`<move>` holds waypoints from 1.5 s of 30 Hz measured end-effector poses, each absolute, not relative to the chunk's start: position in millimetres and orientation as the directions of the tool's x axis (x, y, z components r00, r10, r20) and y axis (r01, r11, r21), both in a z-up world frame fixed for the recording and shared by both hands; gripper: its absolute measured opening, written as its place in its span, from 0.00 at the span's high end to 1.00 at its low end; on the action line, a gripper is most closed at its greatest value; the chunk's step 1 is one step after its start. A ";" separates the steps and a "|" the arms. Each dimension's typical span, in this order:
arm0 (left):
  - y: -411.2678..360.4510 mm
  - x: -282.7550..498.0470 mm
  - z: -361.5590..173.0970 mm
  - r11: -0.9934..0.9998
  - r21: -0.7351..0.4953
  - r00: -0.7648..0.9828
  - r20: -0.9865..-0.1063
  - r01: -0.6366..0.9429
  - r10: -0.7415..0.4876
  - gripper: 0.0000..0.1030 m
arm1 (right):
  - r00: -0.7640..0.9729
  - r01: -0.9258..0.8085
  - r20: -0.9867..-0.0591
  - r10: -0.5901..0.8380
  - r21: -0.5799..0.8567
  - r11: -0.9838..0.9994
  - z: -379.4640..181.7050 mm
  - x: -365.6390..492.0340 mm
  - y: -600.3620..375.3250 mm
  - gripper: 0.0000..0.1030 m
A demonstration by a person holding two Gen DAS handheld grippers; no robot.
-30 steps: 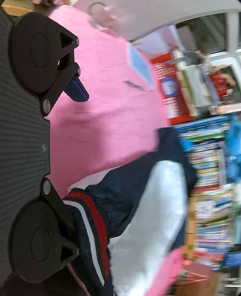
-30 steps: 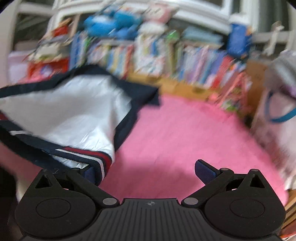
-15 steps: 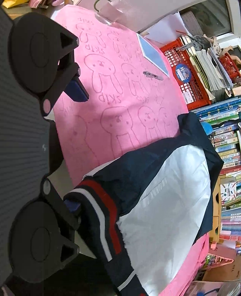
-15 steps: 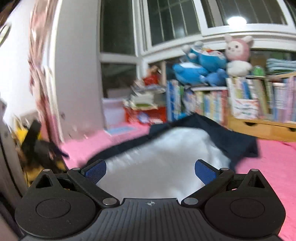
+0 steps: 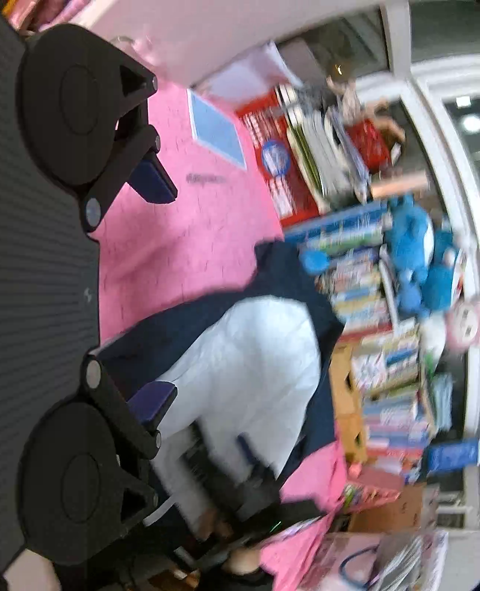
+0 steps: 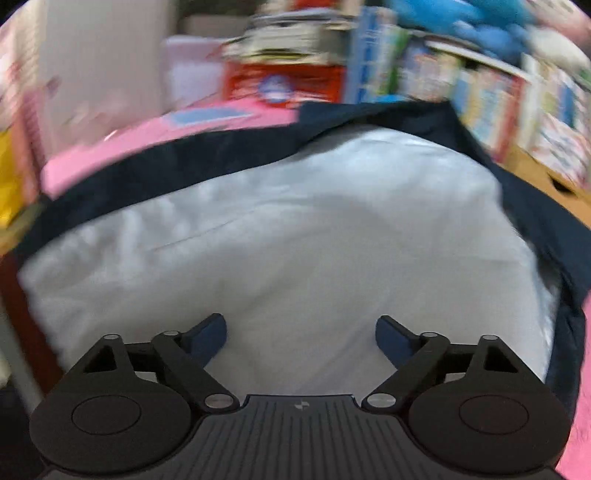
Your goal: Fold clothes
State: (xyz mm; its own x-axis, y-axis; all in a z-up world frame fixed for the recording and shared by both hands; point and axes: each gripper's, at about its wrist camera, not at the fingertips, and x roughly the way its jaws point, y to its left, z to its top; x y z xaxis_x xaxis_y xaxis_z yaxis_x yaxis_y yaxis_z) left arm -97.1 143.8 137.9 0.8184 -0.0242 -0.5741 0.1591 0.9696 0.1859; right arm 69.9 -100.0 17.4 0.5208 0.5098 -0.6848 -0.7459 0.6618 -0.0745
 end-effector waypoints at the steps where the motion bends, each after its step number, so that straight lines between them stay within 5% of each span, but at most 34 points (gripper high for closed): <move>1: 150.6 -95.7 139.1 0.977 0.169 0.816 -0.578 0.133 -0.011 0.00 | 0.479 -0.782 -0.688 0.545 -0.052 0.621 18.9 64.5 -101.2 0.10; 4: 160.5 -75.1 138.0 0.990 0.115 0.814 -0.581 0.078 0.003 0.00 | 0.245 -0.897 -0.703 0.667 0.096 0.431 22.7 57.2 -94.4 0.00; 6: 150.7 -46.1 132.3 0.993 0.062 0.822 -0.568 0.102 -0.049 0.00 | 0.221 -0.925 -0.701 0.678 0.070 0.373 28.9 47.1 -86.3 0.00; 11: 108.8 41.1 104.3 0.975 -0.103 0.814 -0.537 0.199 -0.223 0.00 | 0.396 -0.863 -0.617 0.680 0.003 0.505 68.0 68.3 -129.4 0.00; 15: 81.9 99.4 60.4 0.967 -0.180 0.768 -0.588 0.181 -0.253 0.00 | 0.677 -0.625 -0.549 0.489 -0.079 0.776 103.9 127.9 -181.6 0.00; 20: 60.4 118.8 17.3 0.990 -0.066 0.753 -0.643 0.129 -0.141 0.00 | 0.836 -0.421 -0.424 0.347 -0.091 0.903 117.4 225.2 -162.6 0.00; 25: 57.1 111.2 -7.6 0.993 -0.006 0.781 -0.617 0.116 -0.095 0.00 | 0.851 -0.330 -0.479 0.217 -0.164 0.930 91.6 317.6 -87.2 0.02; 27: 57.6 109.1 -8.3 0.993 -0.006 0.783 -0.615 0.116 -0.095 0.00 | 0.844 -0.256 -0.516 0.143 -0.155 0.954 75.8 348.1 -74.8 0.43; 28: 57.4 108.2 -8.8 0.993 -0.005 0.783 -0.614 0.116 -0.095 0.00 | 0.833 -0.210 -0.542 0.105 -0.134 0.969 69.7 358.2 -81.4 0.94; 31: 53.5 111.7 -10.2 0.993 -0.003 0.783 -0.615 0.116 -0.094 0.00 | 0.833 -0.073 -0.552 0.040 -0.037 0.997 74.7 371.3 -123.3 0.94; 37: 51.8 114.6 -11.7 0.993 -0.003 0.783 -0.615 0.117 -0.094 0.00 | 0.861 0.319 -0.349 -0.371 -0.197 0.927 112.6 312.7 -256.7 0.94; 41: 52.9 115.6 -12.2 0.993 -0.003 0.783 -0.615 0.116 -0.093 0.00 | 0.742 0.439 -0.407 -0.533 -0.306 0.845 98.4 270.1 -339.1 0.90; 43: 53.3 116.0 -12.4 0.993 -0.002 0.784 -0.614 0.116 -0.093 0.00 | 0.674 0.461 -0.460 -0.578 -0.349 0.816 82.5 256.1 -359.6 0.78; 45: 53.1 115.9 -12.6 0.993 -0.001 0.784 -0.614 0.116 -0.092 0.00 | 0.593 0.432 -0.554 -0.585 -0.394 0.811 62.4 247.5 -374.5 0.45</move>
State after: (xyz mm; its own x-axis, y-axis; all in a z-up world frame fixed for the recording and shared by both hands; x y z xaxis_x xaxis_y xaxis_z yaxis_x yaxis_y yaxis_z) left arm 115.9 53.1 -12.6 0.7839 -0.0922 -0.6140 0.1158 0.9933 -0.0013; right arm 247.5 -374.5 62.4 0.5926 -0.5847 -0.5540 0.4323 0.8112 -0.3937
